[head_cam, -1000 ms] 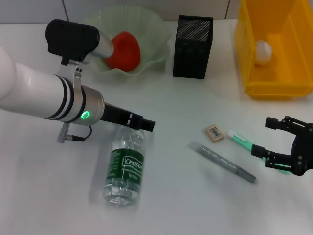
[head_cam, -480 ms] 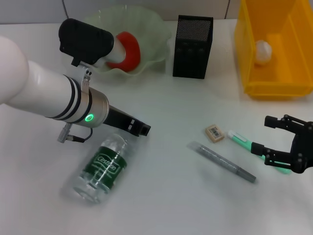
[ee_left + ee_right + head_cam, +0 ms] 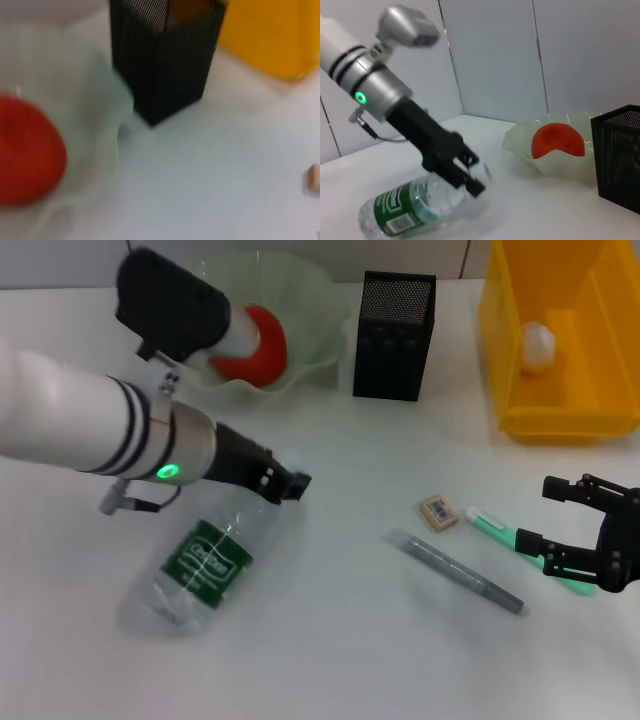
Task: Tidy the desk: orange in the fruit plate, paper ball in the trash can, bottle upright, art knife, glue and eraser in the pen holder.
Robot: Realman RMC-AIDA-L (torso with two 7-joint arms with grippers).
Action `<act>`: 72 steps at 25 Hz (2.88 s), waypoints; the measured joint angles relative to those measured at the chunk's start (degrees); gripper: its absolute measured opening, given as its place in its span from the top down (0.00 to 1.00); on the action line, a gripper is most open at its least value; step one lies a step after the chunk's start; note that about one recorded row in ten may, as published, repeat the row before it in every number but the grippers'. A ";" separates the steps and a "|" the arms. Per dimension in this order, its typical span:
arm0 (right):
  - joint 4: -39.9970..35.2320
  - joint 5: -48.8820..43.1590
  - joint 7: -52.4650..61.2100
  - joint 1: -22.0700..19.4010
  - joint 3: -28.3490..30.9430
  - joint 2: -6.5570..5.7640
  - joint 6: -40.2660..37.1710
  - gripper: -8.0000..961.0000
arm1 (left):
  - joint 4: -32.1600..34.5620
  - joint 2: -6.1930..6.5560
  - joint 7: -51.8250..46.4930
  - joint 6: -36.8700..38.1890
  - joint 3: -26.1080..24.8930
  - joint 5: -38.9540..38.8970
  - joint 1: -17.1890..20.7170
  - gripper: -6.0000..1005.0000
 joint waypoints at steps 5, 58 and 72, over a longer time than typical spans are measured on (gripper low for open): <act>-0.09 -0.04 0.40 -0.14 0.30 0.00 -0.06 0.14 | 2.43 0.02 13.48 -0.49 -5.40 -6.49 3.89 0.55; -5.07 -0.49 12.23 1.96 0.23 -0.19 -0.76 0.15 | -12.18 0.15 71.63 1.77 -26.76 -55.67 14.56 0.30; -49.55 -33.72 68.66 16.46 -2.85 -2.58 -17.75 0.15 | -24.41 0.05 92.98 22.14 -22.06 -61.69 19.20 0.14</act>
